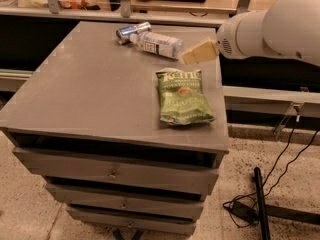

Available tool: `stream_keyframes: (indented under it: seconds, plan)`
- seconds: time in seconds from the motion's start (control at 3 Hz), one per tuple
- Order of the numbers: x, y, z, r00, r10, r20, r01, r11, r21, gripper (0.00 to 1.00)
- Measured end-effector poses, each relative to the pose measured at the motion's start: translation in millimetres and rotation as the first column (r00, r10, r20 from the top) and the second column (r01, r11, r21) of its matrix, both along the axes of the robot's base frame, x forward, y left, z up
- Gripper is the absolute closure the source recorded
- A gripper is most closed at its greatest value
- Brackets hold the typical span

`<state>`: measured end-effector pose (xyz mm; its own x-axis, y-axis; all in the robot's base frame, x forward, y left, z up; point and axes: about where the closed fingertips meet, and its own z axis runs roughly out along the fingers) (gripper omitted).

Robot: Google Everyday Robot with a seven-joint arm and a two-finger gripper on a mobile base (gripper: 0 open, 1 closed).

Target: Move blue plastic bottle near redbull can

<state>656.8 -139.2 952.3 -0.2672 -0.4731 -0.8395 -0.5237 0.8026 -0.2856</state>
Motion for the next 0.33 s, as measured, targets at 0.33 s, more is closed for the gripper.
stream_keyframes:
  seconds: [0.33]
  plan:
    - [-1.8, 0.1, 0.8, 1.0000, -0.004, -0.003, 0.004, 1.000, 0.006, 0.00]
